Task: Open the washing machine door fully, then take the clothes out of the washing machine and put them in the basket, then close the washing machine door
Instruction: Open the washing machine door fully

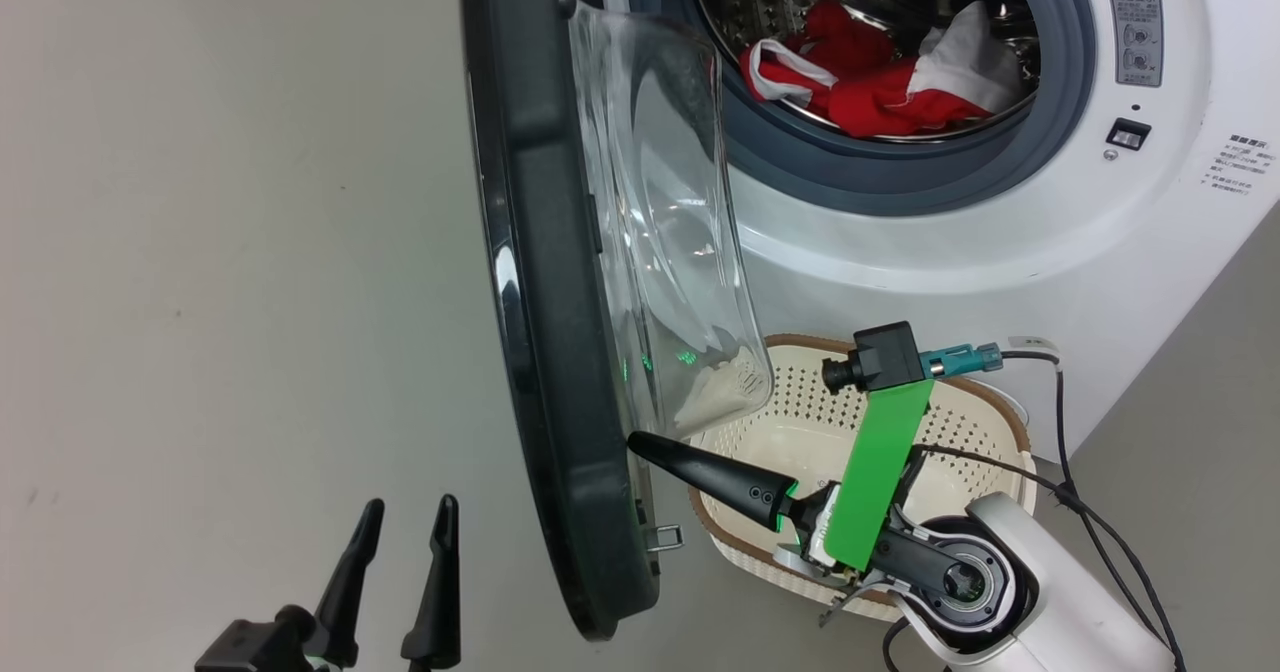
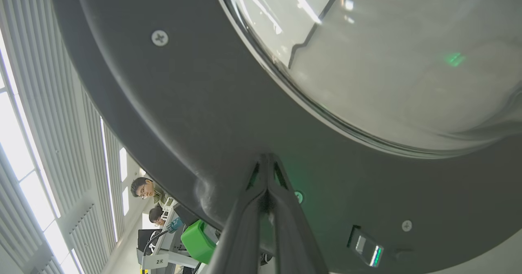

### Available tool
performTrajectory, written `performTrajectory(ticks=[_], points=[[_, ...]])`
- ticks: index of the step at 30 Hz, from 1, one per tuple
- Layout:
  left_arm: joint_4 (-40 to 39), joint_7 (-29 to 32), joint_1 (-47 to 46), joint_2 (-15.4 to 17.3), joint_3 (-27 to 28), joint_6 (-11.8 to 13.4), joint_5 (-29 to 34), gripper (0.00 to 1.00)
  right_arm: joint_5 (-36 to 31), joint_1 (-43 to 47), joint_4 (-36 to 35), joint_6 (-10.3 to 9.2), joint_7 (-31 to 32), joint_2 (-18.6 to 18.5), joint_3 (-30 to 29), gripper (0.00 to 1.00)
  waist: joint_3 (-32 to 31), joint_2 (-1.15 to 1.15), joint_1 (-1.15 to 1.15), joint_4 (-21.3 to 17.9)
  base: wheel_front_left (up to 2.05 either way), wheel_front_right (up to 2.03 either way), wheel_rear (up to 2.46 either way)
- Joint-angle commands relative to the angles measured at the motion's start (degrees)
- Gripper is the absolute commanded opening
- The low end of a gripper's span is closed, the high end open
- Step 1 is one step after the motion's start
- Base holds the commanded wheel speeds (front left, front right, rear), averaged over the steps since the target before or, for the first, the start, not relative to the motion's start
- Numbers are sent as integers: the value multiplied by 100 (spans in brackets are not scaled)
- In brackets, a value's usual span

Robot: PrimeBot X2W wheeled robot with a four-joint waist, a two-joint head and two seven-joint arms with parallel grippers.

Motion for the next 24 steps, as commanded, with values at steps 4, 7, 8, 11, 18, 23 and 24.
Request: performTrajectory(ticks=[4,7,8,11,18,23,24], points=[[-167,-69,-64,47,207,38,55,100,-200,-20,-97,44,-176,138,36,27,-18,0,0,-14,0,0,0],[-144,-69,-83,47,196,28,58,100,-268,16,-63,44,-306,93,19,44,-27,0,0,-24,0,0,0],[-134,-69,-91,47,192,24,60,100,-295,32,-50,44,-354,71,21,50,-32,0,0,-27,0,0,0],[-107,-69,-119,47,172,5,66,100,-381,91,-2,44,-550,0,16,100,-47,0,0,-37,0,0,0],[-47,-69,-147,47,156,-46,101,100,-462,294,124,44,-985,-190,63,100,-102,0,0,-75,0,0,0],[-32,-69,-169,47,193,-63,107,100,-523,424,231,44,-1341,-359,84,100,-92,0,0,-150,0,0,0],[-30,-69,-173,47,198,-71,105,100,-543,448,264,44,-1424,-395,89,100,-90,0,0,-165,0,0,0]])
